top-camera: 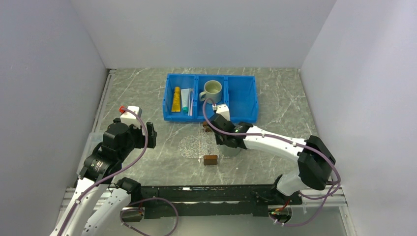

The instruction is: Prepare toiletry sets of a toothbrush and toothpaste on the tray

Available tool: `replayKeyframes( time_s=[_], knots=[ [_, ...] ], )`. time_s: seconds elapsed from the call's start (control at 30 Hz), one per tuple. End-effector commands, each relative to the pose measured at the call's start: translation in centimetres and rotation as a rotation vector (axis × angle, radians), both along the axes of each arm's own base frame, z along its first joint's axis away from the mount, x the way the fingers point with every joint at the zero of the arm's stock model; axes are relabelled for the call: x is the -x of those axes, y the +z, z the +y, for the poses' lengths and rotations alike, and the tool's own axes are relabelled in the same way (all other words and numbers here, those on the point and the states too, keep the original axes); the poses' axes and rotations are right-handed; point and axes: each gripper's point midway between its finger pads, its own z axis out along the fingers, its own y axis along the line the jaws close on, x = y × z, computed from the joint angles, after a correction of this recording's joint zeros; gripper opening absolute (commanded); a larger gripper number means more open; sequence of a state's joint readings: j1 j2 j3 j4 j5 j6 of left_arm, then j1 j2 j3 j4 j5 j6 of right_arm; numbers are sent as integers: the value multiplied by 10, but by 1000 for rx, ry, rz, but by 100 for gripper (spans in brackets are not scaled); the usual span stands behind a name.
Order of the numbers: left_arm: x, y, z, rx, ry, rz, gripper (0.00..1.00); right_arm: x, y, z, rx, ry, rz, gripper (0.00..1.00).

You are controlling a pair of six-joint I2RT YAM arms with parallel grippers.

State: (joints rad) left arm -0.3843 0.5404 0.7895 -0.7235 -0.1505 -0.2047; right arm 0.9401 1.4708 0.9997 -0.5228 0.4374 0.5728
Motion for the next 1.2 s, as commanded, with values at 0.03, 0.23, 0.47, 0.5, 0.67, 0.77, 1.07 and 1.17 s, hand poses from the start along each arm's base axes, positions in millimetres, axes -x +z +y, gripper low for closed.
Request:
replayKeyframes(
  time_s=[0.03, 0.23, 0.47, 0.5, 0.67, 0.77, 1.07, 1.17],
  knots=[
    [-2, 7, -2, 21, 0, -19, 99, -5, 36, 3, -53, -22, -66, 30],
    [-2, 6, -2, 21, -4, -17, 99, 1, 44, -19, 9, -41, -69, 31],
    [-2, 7, -3, 24, -5, -19, 99, 5, 46, -46, 28, -81, -61, 32],
    [-2, 7, -3, 24, -5, -20, 99, 5, 46, -50, 30, -88, -56, 33],
    [-2, 7, -3, 23, -6, -19, 99, 1, 43, -63, 33, -104, -40, 36],
    [-2, 6, -3, 24, -7, -16, 99, -2, 36, -67, 22, -96, -5, 37],
    [-3, 4, -4, 19, -8, -6, 99, -11, 20, -75, 8, -102, 36, 38],
    [-3, 4, -4, 19, -8, -6, 100, -13, 13, -75, 13, -103, 49, 38]
  ],
)
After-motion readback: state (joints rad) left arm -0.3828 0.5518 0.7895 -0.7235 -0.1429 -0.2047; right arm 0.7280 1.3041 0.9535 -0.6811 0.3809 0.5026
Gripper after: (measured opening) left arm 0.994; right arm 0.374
